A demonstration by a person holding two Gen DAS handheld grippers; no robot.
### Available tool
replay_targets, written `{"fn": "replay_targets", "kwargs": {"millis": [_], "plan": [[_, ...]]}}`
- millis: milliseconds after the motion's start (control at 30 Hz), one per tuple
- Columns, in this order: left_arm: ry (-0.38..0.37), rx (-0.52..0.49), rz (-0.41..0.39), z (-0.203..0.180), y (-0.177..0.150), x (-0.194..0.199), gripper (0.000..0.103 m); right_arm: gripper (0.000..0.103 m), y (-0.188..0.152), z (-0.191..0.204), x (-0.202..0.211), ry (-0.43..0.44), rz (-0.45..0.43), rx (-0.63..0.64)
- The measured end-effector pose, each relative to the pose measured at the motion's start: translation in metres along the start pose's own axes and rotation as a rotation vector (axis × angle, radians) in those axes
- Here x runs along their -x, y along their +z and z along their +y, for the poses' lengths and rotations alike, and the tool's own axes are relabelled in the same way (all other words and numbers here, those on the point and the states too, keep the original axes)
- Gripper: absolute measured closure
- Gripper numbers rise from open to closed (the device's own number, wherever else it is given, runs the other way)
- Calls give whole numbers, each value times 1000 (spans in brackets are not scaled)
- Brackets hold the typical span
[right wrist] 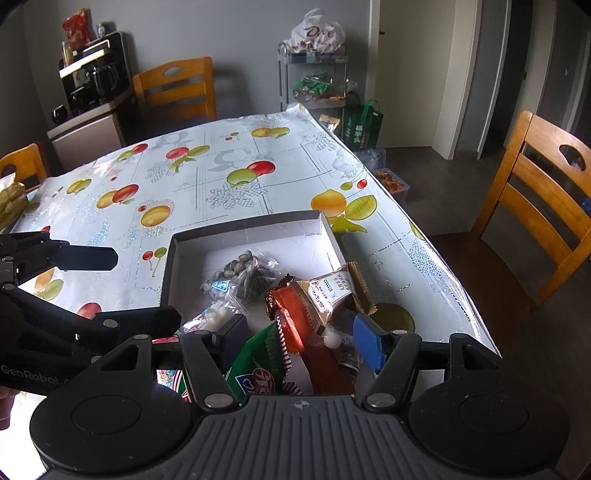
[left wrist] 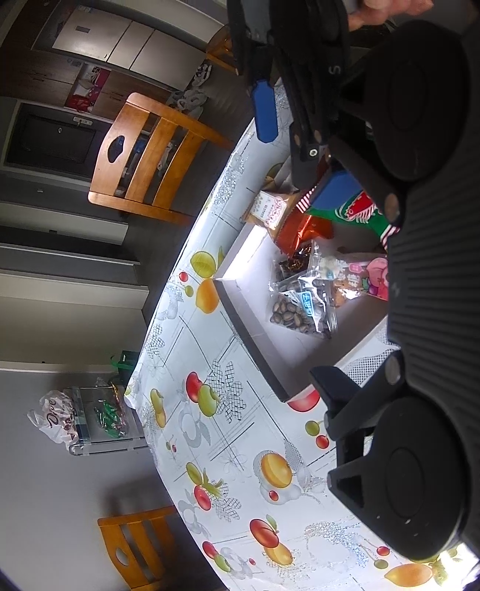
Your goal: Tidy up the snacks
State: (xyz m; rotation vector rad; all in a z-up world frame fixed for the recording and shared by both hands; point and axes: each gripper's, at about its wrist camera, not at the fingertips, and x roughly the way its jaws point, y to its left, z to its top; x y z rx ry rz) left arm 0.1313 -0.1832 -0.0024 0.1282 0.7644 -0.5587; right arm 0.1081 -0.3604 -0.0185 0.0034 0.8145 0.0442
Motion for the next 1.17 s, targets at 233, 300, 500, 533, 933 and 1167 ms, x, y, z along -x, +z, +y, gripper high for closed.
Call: {"fn": "replay_targets", "kwargs": {"millis": [233,300,500,533,933,1167], "plan": [[5,4,-1,3,0,1,10,36,1,2,2,-4,-7,4],[7,12,1,6,0,1,10,35,2,4,2,-4,-8,7],[19,28,-2,14,1,2,10,35,4,7,2,-2,-8,13],[19,29,-3,14,2,3,10,35,4,7,2,-2,-7,14],[22,36,-15,18,3,3,10,35,5,10,1,-3,-5,16],[48,38,-27,22,3,2,7,35,7,13,0,-6,-4,22]]}}
